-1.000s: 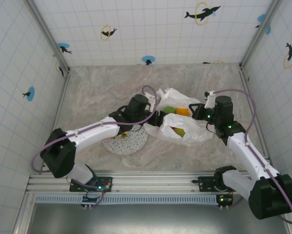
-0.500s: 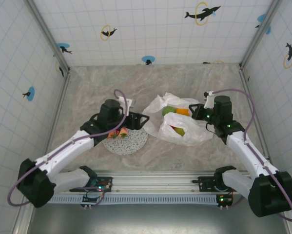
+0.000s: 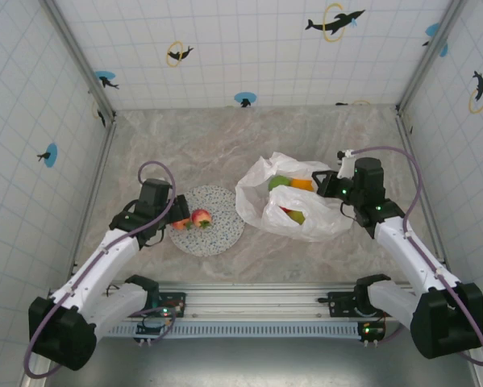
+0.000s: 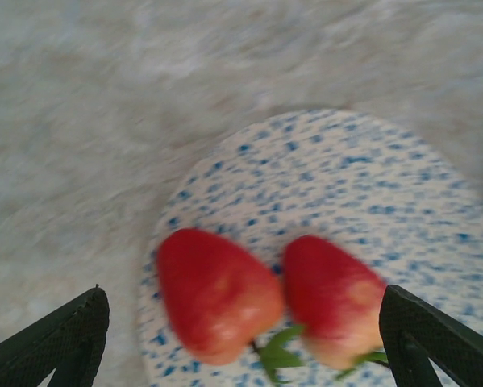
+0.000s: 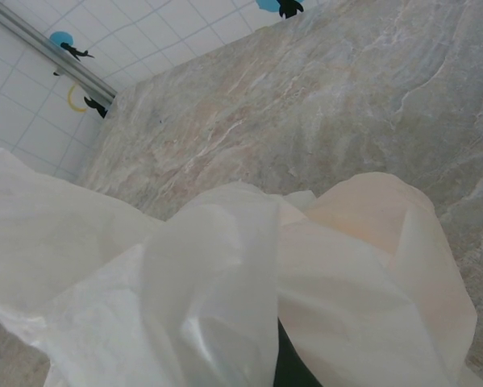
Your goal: Place the fruits into the plastic bag
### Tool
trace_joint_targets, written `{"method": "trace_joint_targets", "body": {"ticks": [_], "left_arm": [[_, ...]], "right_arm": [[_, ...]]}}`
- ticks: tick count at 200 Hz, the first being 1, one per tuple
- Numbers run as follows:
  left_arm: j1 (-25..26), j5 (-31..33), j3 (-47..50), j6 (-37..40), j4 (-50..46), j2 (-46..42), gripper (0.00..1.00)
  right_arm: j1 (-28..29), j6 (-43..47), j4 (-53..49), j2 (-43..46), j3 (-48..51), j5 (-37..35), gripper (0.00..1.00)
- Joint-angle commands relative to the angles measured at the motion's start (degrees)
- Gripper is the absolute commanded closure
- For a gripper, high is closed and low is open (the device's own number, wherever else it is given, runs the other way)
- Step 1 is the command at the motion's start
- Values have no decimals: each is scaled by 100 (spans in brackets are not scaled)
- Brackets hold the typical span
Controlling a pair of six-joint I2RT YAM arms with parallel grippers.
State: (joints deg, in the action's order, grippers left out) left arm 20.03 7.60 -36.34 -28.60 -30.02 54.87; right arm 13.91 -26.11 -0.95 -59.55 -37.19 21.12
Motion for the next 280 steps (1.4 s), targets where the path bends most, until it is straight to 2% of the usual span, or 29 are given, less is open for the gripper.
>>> {"method": "trace_joint_targets", "body": {"ticks": [1,88,160,200,237,252,280], "left_arm": [[-126,18,180,-145,-75,214,11],[-137,-473,346,-58,528,940,11],[-137,-757,480,27,796,1355,19],[-139,-760,471,78,773,1478,22],[-138,-627,414,100,717,1626,21],[-131,-562,387,120,703,1691,21],[-131,-599,264,162,705,1865,24]], "right_arm": [[9,6,279,-12,154,41,100],[-73,17,246,109,218,41,100],[-73,-10,274,149,291,39,100],[-73,-16,324,145,385,41,100],[-82,0,382,100,404,41,100],[-82,-17,425,88,430,257,100],[-90,-13,438,127,502,263,100]]}}
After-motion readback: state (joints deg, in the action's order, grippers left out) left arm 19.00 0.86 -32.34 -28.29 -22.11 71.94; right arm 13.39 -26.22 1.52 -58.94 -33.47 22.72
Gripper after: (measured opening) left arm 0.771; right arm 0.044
